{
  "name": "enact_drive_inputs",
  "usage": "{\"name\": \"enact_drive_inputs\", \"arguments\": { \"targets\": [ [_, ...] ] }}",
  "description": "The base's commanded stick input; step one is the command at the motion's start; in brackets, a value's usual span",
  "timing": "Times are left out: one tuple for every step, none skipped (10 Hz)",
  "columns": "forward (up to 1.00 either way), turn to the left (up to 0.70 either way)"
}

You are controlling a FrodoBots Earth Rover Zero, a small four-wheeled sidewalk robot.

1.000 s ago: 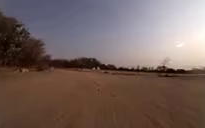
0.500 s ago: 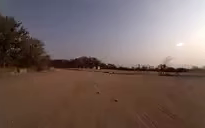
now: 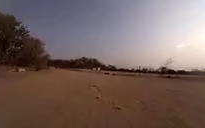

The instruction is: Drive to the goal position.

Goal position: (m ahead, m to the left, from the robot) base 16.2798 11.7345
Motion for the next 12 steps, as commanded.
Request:
{"name": "enact_drive_inputs", "arguments": {
  "targets": [
    [0.7,0.0],
    [0.7,0.0],
    [0.7,0.0],
    [0.7,0.0],
    [0.7,0.0],
    [0.7,0.0],
    [0.7,0.0],
    [0.7,0.0],
    [0.7,0.0],
    [0.7,0.0],
    [0.7,0.0],
    [0.7,0.0]
  ]
}}
